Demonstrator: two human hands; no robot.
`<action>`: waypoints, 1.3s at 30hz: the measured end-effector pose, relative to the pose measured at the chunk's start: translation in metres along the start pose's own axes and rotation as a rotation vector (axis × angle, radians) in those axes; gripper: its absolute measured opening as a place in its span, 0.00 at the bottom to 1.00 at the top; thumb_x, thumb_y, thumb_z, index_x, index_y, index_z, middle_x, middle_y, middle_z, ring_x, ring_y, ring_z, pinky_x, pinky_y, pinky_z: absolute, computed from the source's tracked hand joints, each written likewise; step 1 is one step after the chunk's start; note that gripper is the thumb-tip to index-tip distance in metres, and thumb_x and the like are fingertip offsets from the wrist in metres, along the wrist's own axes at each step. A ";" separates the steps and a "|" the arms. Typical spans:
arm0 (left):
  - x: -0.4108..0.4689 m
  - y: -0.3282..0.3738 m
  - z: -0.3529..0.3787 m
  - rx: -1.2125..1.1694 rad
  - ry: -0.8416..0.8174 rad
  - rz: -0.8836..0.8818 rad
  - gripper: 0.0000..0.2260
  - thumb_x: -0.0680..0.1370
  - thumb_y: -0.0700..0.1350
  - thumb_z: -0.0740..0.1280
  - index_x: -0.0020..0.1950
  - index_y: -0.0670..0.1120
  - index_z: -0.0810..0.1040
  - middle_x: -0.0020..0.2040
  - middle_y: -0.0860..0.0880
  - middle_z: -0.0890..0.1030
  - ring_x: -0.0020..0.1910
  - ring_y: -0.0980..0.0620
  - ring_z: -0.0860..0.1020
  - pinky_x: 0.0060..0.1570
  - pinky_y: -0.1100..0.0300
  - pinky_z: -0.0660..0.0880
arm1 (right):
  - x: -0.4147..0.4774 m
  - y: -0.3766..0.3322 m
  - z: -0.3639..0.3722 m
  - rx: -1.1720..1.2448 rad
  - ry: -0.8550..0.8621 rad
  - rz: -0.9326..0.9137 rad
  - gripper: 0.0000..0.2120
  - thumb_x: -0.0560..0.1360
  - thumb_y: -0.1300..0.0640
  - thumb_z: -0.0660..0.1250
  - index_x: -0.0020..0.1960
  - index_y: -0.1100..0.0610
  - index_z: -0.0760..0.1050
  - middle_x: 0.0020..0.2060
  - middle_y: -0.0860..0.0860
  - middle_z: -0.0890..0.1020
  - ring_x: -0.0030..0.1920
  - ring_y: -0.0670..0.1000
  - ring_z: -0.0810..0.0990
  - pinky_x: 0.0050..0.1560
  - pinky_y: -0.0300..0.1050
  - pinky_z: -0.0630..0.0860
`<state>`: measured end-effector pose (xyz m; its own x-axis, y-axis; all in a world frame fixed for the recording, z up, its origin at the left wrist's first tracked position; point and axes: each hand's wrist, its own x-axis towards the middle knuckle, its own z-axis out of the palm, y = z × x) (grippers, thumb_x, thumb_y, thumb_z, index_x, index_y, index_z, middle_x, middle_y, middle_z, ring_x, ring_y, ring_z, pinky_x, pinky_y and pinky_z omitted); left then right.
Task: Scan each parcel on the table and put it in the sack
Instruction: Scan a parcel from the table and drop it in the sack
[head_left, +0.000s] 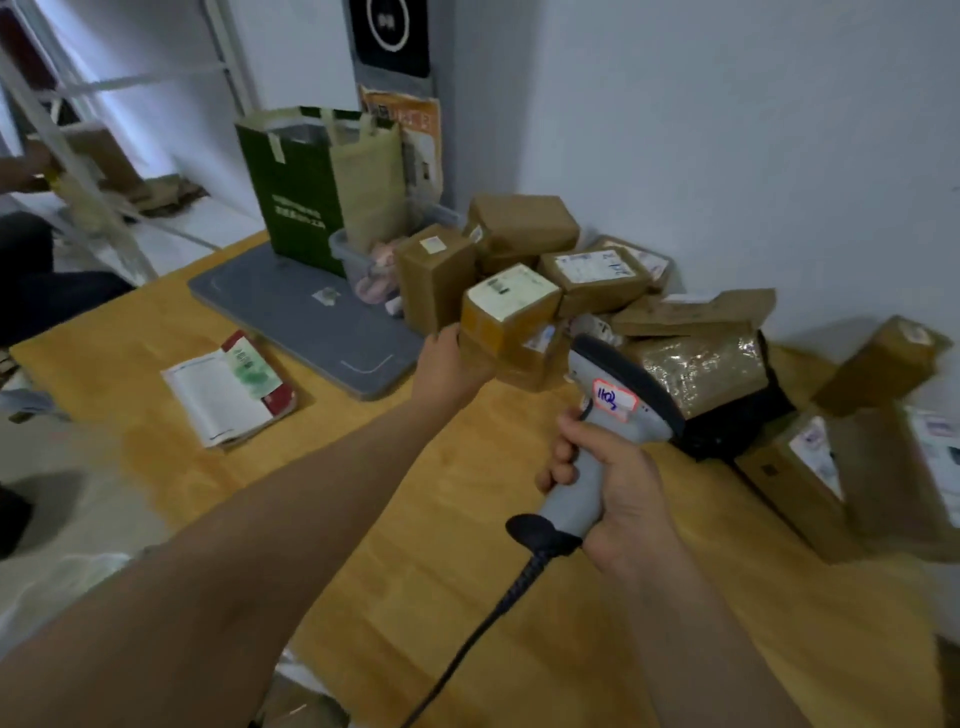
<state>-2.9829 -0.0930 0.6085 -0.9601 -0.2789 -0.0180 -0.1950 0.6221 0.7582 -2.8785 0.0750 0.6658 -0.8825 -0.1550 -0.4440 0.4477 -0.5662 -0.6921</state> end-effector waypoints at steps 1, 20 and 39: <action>0.016 0.007 0.008 0.020 -0.025 0.015 0.28 0.73 0.51 0.72 0.69 0.44 0.70 0.66 0.44 0.75 0.64 0.43 0.72 0.63 0.47 0.71 | 0.007 -0.004 -0.006 0.001 0.002 0.004 0.06 0.73 0.68 0.66 0.41 0.58 0.73 0.24 0.52 0.71 0.20 0.47 0.67 0.23 0.40 0.70; 0.006 -0.022 0.027 0.167 -0.030 -0.182 0.53 0.68 0.50 0.77 0.79 0.50 0.42 0.76 0.40 0.54 0.75 0.37 0.53 0.71 0.41 0.57 | 0.046 0.006 -0.074 -0.010 0.122 0.128 0.07 0.69 0.69 0.70 0.45 0.63 0.76 0.25 0.55 0.74 0.21 0.49 0.69 0.25 0.42 0.73; -0.195 -0.096 -0.013 -0.667 -0.347 -0.629 0.16 0.67 0.43 0.77 0.46 0.47 0.72 0.52 0.42 0.80 0.49 0.44 0.79 0.48 0.51 0.75 | -0.017 0.106 -0.072 -0.297 0.130 0.251 0.14 0.68 0.61 0.75 0.53 0.60 0.79 0.46 0.58 0.84 0.44 0.59 0.82 0.40 0.52 0.78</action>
<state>-2.7739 -0.1075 0.5481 -0.7463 -0.1210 -0.6545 -0.6404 -0.1376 0.7556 -2.8055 0.0755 0.5592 -0.7233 -0.1444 -0.6753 0.6860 -0.2620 -0.6788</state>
